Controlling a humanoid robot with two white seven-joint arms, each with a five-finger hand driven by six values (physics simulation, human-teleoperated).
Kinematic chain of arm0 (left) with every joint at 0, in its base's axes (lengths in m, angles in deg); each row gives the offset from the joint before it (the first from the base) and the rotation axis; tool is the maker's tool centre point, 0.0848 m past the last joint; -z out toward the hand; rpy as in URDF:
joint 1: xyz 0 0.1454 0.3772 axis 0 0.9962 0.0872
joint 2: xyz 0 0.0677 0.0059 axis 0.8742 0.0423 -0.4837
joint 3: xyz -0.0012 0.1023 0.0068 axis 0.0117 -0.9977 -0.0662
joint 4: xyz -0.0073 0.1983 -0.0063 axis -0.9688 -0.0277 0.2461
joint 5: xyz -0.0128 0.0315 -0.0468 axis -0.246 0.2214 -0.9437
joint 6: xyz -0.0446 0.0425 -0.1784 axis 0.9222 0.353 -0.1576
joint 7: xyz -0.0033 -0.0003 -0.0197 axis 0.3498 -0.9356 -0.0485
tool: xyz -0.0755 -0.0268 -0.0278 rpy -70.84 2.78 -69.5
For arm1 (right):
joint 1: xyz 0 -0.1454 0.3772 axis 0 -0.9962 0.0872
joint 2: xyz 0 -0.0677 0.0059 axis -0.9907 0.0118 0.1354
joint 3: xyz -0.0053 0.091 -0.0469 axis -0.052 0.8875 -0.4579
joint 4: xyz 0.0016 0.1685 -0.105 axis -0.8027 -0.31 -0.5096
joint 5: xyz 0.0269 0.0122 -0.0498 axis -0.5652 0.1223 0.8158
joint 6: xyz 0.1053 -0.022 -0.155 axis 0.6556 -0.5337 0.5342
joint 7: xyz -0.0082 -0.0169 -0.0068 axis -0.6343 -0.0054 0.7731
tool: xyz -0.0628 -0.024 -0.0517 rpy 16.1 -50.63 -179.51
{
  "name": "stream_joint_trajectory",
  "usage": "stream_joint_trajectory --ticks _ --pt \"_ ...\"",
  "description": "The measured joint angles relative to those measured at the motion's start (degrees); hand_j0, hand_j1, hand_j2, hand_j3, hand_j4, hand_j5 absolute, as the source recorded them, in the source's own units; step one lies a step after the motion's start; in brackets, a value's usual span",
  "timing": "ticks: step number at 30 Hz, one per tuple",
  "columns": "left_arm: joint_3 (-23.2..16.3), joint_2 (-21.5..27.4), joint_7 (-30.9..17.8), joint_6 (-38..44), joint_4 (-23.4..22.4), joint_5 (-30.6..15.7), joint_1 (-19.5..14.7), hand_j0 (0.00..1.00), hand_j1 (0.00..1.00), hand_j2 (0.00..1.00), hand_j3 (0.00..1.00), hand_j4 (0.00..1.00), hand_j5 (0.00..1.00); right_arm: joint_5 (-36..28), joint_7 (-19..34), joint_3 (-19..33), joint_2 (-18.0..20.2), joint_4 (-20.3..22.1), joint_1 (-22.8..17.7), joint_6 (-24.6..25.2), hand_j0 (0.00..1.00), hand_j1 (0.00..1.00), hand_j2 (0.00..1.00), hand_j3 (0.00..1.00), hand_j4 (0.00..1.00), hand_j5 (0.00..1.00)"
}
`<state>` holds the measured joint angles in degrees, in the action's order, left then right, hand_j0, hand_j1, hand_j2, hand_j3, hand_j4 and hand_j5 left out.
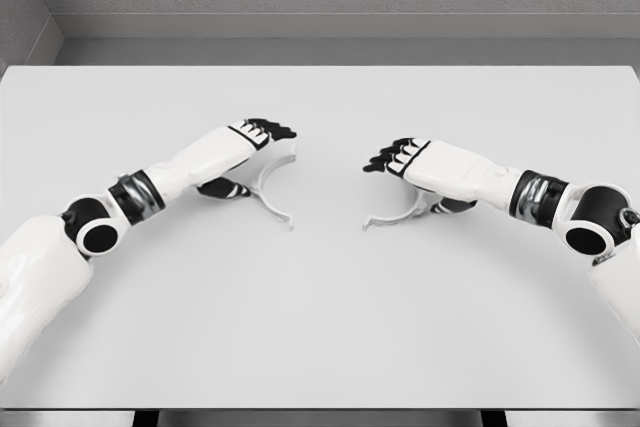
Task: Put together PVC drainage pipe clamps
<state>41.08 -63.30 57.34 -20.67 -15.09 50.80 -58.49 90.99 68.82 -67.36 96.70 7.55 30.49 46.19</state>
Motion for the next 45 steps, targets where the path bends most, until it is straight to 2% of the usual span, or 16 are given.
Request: stream_joint_trajectory --ticks 8,19,25,29,37,45 --pt "0.0 0.2 -0.1 0.0 0.0 -0.3 -0.4 1.00 1.00 1.00 1.00 1.00 1.00 0.0 0.9 -0.1 -1.8 -1.8 0.9 0.0 1.00 1.00 1.00 1.00 1.00 1.00" --pt "0.1 0.4 -0.1 0.0 -0.3 -0.4 -0.7 1.00 1.00 1.00 1.00 1.00 1.00 0.1 1.3 -2.3 -4.0 -5.4 5.8 0.0 1.00 1.00 1.00 1.00 1.00 1.00" --pt "0.1 0.4 -0.1 0.0 -0.3 -0.4 -0.9 1.00 1.00 1.00 1.00 1.00 1.00 0.2 1.3 -2.4 -4.3 -10.1 9.3 0.0 1.00 1.00 1.00 1.00 1.00 1.00" --pt "0.1 0.1 -0.1 0.0 -0.2 -0.4 -0.8 1.00 1.00 1.00 1.00 1.00 1.00 0.5 1.3 -2.5 -5.9 -13.8 12.1 0.0 1.00 1.00 1.00 1.00 1.00 1.00" --pt "0.1 0.0 -0.1 0.0 -0.1 -0.4 -0.9 1.00 1.00 1.00 1.00 1.00 1.00 1.7 1.2 -2.6 -8.8 -20.2 14.2 0.0 1.00 1.00 1.00 1.00 1.00 1.00" --pt "0.5 1.3 -0.1 0.0 -0.6 -0.5 -1.7 1.00 1.00 1.00 1.00 1.00 1.00 2.1 1.3 -2.6 -10.1 -21.9 15.0 0.0 1.00 1.00 1.00 1.00 1.00 1.00"
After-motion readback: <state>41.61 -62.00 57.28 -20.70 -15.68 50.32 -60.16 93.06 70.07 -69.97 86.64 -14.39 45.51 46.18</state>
